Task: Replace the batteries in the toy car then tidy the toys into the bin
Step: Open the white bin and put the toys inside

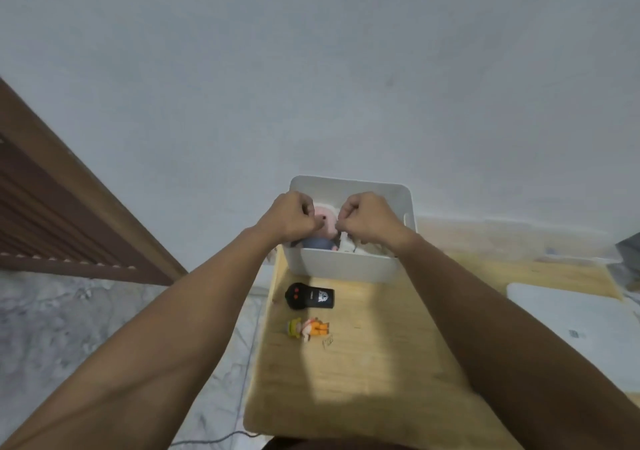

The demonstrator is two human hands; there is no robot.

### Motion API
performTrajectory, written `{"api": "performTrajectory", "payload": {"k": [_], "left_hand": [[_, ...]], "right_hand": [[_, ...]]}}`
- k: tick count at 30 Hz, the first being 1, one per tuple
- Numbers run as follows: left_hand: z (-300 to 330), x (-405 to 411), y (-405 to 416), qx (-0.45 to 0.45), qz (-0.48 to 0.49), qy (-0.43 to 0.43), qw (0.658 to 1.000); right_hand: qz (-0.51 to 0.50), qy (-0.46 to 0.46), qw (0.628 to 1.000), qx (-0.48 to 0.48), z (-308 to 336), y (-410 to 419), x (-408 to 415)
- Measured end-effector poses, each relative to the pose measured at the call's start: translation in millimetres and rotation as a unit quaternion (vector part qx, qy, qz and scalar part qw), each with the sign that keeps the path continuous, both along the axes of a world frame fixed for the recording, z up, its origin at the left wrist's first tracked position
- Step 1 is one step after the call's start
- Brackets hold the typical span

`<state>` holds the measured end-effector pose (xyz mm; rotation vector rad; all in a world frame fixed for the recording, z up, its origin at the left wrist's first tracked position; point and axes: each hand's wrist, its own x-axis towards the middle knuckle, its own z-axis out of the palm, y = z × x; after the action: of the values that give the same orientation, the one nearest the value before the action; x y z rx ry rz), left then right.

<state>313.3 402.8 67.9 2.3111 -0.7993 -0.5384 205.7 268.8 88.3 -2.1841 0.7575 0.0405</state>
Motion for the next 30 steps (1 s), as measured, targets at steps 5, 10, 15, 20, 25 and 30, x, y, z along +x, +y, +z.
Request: {"api": "performTrajectory", "payload": {"k": [5, 10, 15, 20, 25, 30], "left_hand": [[-8.1, -12.1, 43.2, -0.014, 0.002, 0.047, 0.999], [-34.7, -40.7, 77.8, -0.046, 0.043, -0.085, 0.994], [-76.8, -72.6, 87.3, 0.072, -0.023, -0.043, 0.996], [-109.7, -97.6, 95.4, 0.119, -0.116, -0.055, 0.985], [-128.3, -107.5, 108.0, 0.133, -0.097, -0.061, 0.984], [-137.5, -108.0, 112.1, 0.140, -0.077, -0.038, 0.986]], "right_hand": [[0.096, 0.062, 0.991, 0.066, 4.5, 30.4, -21.0], [0.148, 0.108, 0.983, -0.030, -40.3, 55.1, -31.0], [0.158, 0.129, 0.971, -0.129, -96.9, 73.9, -34.7], [0.206, 0.143, 0.951, -0.180, -128.9, 77.1, -40.1], [0.241, 0.105, 0.934, -0.243, -143.1, 73.0, -44.2], [0.233, 0.091, 0.943, -0.220, -146.5, 73.5, -44.9]]}}
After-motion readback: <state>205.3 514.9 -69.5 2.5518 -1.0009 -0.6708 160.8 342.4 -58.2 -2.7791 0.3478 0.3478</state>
